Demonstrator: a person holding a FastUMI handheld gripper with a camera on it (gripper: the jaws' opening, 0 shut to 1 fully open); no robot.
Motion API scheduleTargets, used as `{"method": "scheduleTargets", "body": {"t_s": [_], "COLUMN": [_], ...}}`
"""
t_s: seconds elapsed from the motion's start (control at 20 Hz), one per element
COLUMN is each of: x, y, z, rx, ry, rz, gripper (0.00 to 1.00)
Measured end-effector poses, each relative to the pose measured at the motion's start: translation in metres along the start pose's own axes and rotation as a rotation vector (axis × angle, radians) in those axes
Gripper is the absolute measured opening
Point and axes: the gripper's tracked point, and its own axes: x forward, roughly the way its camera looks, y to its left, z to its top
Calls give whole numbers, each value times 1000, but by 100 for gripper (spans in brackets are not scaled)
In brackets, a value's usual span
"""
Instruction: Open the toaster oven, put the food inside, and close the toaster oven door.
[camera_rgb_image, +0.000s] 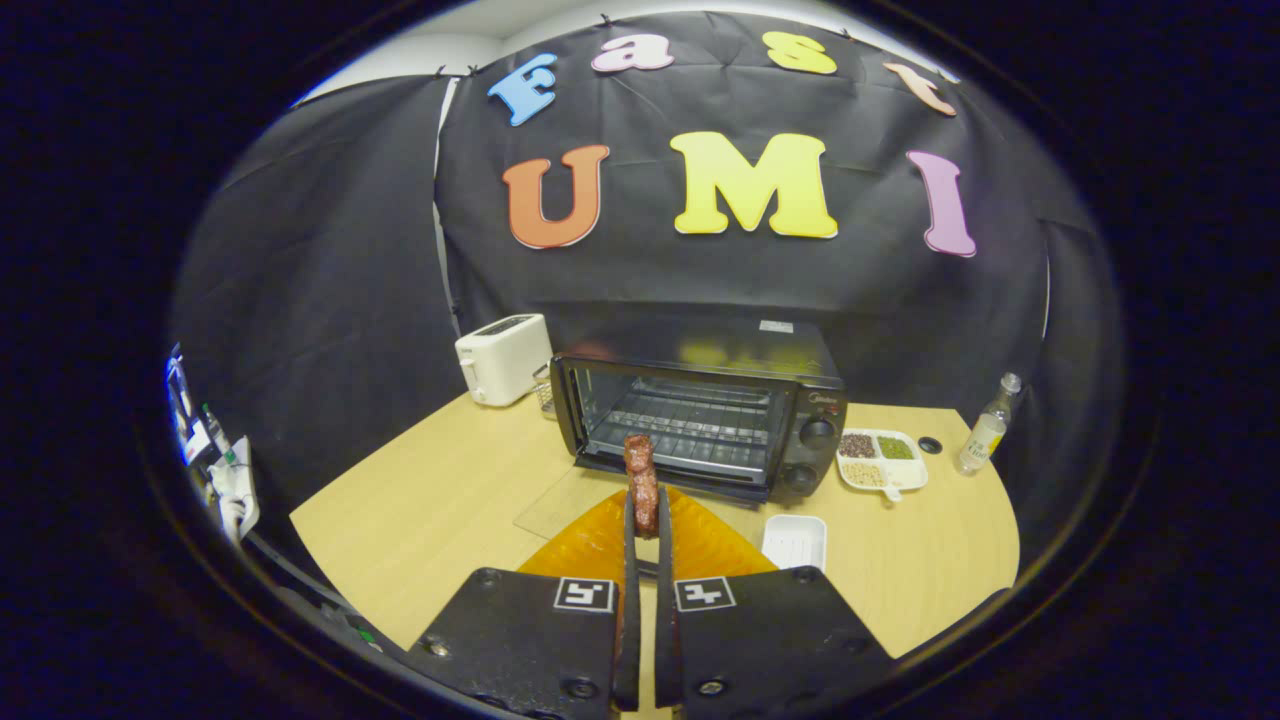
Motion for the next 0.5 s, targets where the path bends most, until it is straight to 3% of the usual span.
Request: {"method": "scheduleTargets", "body": {"t_s": [0.25, 0.5], "x": [49, 105], "y": [16, 5], "z": [-1, 2], "rx": [151, 380], "ry": [-35, -85], "rz": [-9, -25], "gripper": [9, 9]}}
